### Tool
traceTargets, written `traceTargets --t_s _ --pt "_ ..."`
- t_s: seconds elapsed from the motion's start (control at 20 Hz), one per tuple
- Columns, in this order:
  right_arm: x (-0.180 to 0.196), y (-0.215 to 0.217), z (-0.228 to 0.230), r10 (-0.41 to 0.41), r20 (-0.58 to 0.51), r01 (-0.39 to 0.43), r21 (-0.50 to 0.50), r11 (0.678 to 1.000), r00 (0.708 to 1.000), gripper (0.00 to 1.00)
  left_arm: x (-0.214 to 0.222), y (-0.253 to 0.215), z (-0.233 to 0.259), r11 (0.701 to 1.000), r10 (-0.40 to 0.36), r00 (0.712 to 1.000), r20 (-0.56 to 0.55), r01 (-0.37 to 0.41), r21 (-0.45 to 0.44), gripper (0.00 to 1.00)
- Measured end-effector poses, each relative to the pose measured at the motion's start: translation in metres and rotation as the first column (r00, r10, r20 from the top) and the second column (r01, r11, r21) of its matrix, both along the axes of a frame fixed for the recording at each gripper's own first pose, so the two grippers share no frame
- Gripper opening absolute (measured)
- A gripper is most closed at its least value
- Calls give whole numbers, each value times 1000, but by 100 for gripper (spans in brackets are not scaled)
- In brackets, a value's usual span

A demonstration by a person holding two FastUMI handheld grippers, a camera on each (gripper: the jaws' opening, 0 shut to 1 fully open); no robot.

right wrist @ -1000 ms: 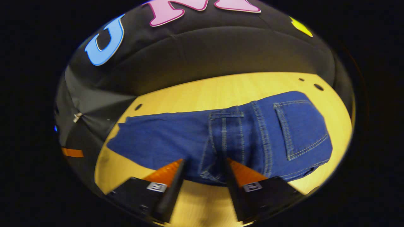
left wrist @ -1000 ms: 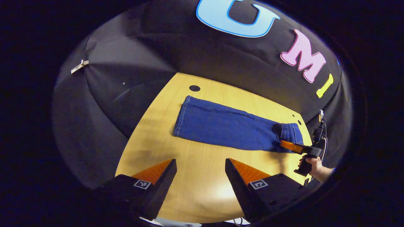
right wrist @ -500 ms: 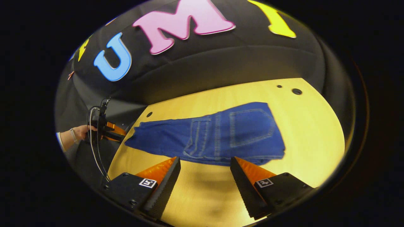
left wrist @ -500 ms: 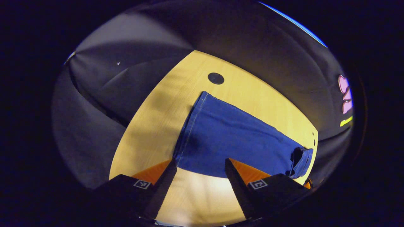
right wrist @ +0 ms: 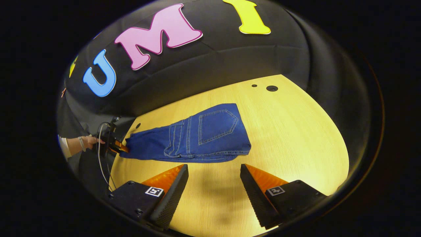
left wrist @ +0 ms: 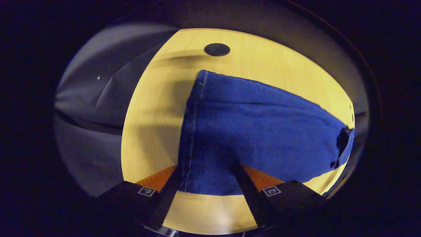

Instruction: Grasp the waist and the cuffs of the jeans and fold them to make the two legs overlap; first hold the waist and fold one-third of the jeans toward the cuffs, then hold the cuffs and fold the remaining one-third in the same direction to finish folding.

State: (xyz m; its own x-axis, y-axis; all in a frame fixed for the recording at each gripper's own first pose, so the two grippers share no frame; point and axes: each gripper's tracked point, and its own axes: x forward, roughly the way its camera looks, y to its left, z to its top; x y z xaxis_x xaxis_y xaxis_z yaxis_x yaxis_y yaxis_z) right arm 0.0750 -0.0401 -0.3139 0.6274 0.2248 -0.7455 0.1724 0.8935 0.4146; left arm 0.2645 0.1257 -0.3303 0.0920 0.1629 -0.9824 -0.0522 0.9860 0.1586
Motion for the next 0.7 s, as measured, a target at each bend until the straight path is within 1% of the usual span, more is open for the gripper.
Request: traceTargets --t_s 0.05,0.1,0.2,0.25,0.35,0.4,0.45,0.5,0.55,0.65,0.7 --pt "3 -3 2 -15 4 15 11 1000 1000 98 0 1 -1 1000 0 1000 -12 0 -1 100" --pt "5 -4 6 -24 8 24 16 1000 1000 98 6 0 1 1000 24 999 21 -24 -8 98" --pt "6 -4 10 -21 21 21 10 1000 1000 98 2 -1 1 999 27 999 22 -26 -35 98" --pt "4 -4 11 -12 26 12 8 1000 1000 97 0 -2 -1 999 30 999 10 -30 -38 100" --pt "-3 0 9 14 18 -14 3 1000 1000 98 3 -4 0 999 36 999 41 -35 -31 93" --pt "-7 1 9 29 15 -29 1 1000 999 98 10 -4 1 998 69 994 86 -68 -14 62" --pt "-11 4 10 44 18 -44 -1 999 999 98 7 -10 3 993 118 989 84 -118 -8 31" --pt "-12 7 12 56 27 -56 1 998 998 98 10 -15 3 990 138 984 112 -137 -11 24" --pt "-14 9 15 63 34 -64 5 998 997 98 11 -21 8 990 144 982 124 -143 -20 20" --pt "-14 8 22 54 49 -55 22 998 997 98 10 -35 15 988 148 979 137 -139 -72 7" --pt "-11 5 26 45 60 -47 31 998 997 97 13 -46 25 988 131 978 160 -115 -103 7"
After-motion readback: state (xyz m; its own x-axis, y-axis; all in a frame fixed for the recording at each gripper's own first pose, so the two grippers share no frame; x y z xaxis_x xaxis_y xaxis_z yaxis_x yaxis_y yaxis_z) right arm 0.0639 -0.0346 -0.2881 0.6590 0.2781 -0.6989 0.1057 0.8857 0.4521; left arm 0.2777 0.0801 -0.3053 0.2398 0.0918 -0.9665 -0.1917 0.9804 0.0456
